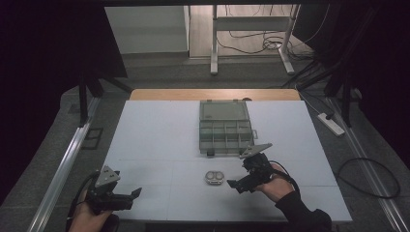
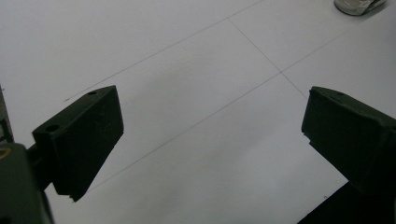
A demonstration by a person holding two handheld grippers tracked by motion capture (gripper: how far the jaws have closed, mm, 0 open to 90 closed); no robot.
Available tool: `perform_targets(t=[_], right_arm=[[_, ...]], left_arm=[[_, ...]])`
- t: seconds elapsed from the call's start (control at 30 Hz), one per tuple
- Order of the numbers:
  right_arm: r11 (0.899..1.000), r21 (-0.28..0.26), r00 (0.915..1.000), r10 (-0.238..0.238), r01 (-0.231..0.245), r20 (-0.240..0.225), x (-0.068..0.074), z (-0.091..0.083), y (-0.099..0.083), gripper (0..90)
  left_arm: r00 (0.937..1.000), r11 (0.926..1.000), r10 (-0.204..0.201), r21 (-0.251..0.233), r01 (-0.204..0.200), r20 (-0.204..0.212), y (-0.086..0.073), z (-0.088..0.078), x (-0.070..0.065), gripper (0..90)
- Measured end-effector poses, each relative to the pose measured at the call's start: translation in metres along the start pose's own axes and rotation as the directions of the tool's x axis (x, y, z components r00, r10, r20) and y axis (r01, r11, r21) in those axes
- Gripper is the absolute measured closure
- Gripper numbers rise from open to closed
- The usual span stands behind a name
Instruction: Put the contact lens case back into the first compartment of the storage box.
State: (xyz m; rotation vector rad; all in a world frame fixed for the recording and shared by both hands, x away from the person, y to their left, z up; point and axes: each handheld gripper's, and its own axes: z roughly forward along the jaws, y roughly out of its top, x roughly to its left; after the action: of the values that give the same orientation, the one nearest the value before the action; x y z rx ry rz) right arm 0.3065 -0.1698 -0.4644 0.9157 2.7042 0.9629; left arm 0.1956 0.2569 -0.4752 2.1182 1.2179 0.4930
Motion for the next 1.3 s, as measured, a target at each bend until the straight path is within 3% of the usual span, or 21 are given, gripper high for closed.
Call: perform_targets(t=[0.4, 0.7, 0.93, 1.3], right_arm=[[0.999, 0.032, 0.9994, -0.022, 0.023, -0.027, 0.006, 0.018, 0.012, 0.0], [0.996, 0.073, 0.9989, -0.043, 0.044, -0.019, 0.01, 0.029, 0.02, 0.0], [0.989, 0.121, 0.9969, -0.077, 0.079, -0.014, 0.016, 0.041, 0.028, 0.0], [0.982, 0.15, 0.993, -0.115, 0.118, -0.027, 0.019, 0.056, 0.037, 0.0]], left_arm=[[1.0, 1.0, -0.003, 0.005, 0.003, 0.001, 0.0, 0.0, 0.0, 5.8], [1.0, 1.0, 0.0, 0.008, 0.0, -0.001, 0.0, 0.001, 0.0, 5.8], [1.0, 0.9999, 0.005, 0.01, -0.005, -0.003, 0.0, 0.001, 0.0, 5.8], [1.0, 0.9999, 0.0, 0.011, 0.0, -0.006, 0.0, 0.001, 0.0, 5.6]])
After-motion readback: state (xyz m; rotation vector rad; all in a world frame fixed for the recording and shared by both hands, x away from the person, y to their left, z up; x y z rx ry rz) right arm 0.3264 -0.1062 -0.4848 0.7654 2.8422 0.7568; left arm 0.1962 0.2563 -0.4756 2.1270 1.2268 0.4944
